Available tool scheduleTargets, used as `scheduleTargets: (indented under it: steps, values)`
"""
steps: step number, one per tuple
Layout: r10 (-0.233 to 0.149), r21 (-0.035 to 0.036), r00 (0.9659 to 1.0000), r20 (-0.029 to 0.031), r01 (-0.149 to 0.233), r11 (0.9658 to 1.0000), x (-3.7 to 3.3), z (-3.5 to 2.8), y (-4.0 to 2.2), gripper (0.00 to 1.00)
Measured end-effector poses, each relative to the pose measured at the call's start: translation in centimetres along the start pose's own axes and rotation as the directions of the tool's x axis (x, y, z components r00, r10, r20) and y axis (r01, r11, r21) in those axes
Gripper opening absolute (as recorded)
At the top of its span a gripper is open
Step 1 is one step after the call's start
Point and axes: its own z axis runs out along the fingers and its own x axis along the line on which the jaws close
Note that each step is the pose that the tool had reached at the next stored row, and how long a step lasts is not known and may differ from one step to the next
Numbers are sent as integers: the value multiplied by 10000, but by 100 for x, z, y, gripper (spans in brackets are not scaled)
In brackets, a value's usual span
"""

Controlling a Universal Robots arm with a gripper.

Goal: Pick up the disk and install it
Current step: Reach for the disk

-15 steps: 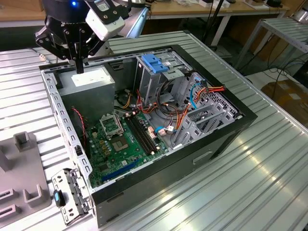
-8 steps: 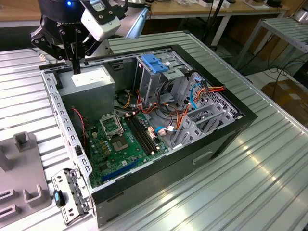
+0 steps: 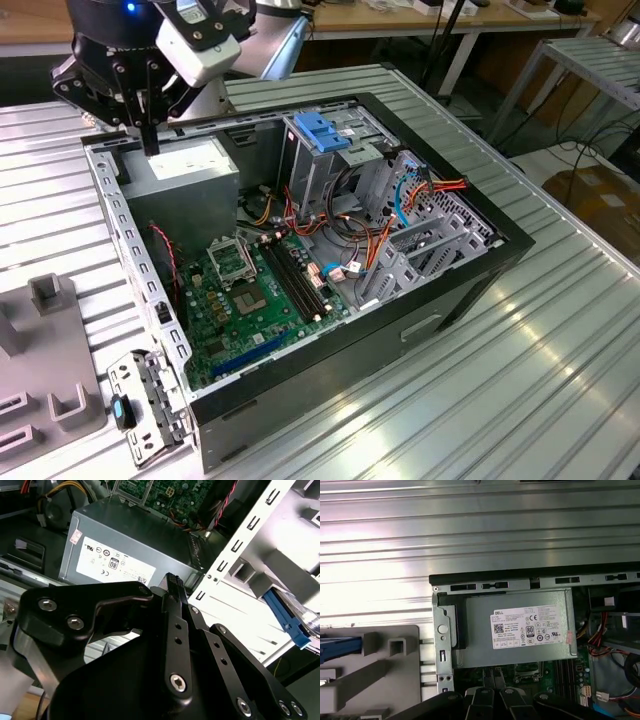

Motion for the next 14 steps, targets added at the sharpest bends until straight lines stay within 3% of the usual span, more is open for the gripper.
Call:
scheduleTargets:
  steps: [8,10,14]
  values:
    - [0,0,10000,1,0,10000,84,-2,0,11]
    - [0,0,10000,0,0,10000,139,-3,11,11]
    - [-2,34,10000,3,2,10000,182,-2,45,11]
